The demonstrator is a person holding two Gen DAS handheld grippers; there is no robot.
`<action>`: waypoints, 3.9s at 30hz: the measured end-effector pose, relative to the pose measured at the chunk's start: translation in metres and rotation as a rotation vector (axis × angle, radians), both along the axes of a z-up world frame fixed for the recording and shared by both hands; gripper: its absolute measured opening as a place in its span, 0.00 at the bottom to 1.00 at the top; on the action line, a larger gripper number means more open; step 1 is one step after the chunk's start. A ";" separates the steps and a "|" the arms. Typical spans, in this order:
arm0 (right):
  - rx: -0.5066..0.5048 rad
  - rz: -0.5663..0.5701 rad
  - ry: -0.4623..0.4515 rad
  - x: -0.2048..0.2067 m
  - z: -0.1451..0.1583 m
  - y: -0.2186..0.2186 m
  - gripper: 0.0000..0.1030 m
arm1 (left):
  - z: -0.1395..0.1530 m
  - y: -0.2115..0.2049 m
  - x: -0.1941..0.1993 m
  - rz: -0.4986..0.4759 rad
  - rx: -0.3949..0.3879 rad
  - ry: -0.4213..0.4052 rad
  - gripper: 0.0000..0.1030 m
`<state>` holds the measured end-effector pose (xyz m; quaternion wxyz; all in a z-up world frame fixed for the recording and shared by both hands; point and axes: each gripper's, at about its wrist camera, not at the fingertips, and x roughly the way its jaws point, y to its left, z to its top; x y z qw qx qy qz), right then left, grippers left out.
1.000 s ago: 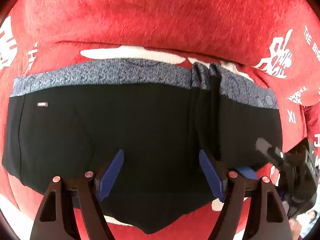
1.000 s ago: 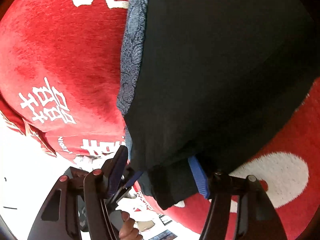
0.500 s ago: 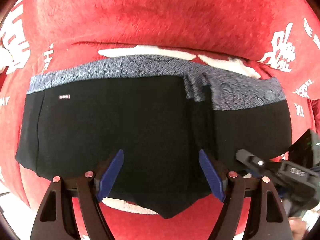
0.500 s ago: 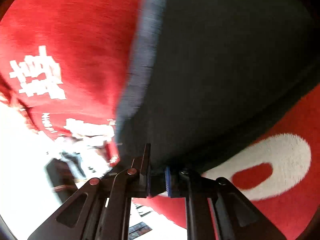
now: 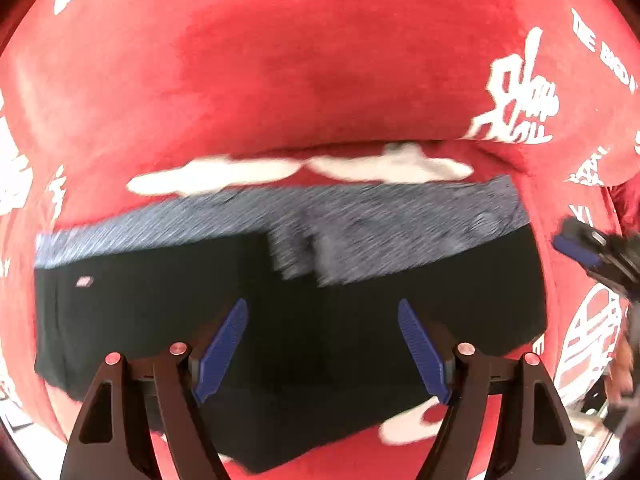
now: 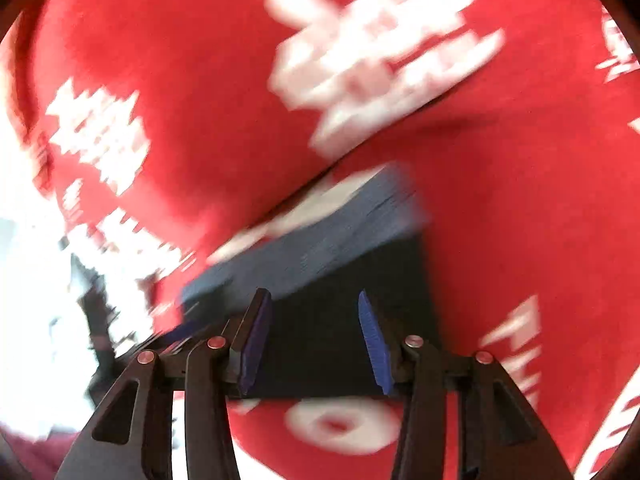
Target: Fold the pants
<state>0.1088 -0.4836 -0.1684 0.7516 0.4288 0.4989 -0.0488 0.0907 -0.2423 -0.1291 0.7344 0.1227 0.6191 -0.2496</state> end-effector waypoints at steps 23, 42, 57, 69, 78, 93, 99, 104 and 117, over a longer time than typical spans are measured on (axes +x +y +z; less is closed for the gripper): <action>-0.212 0.135 0.249 0.028 -0.039 0.026 0.72 | -0.034 -0.031 -0.017 -0.092 0.115 -0.059 0.77; -0.282 -0.045 0.181 -0.016 0.013 0.051 0.77 | -0.002 0.020 -0.030 -0.072 0.080 -0.079 0.77; -0.240 0.088 0.171 -0.007 -0.006 0.083 0.76 | -0.016 0.038 0.001 -0.035 -0.193 0.129 0.73; -0.224 0.087 0.174 -0.006 -0.007 0.081 0.76 | -0.031 0.018 -0.004 -0.093 -0.196 0.208 0.50; -0.219 0.080 0.169 -0.008 -0.003 0.079 0.76 | -0.038 0.022 -0.003 -0.073 -0.228 0.254 0.50; -0.139 0.228 0.178 0.019 -0.021 0.130 0.74 | -0.033 0.035 -0.019 -0.059 -0.118 0.166 0.15; -0.170 0.262 0.186 0.017 -0.020 0.139 0.74 | -0.021 0.044 -0.020 -0.002 -0.034 0.076 0.75; -0.168 0.253 0.205 0.018 -0.019 0.136 0.75 | -0.021 0.062 -0.014 0.048 0.001 0.076 0.92; -0.079 0.355 0.243 0.083 -0.035 0.194 0.75 | -0.029 0.133 -0.009 0.180 0.143 0.062 0.92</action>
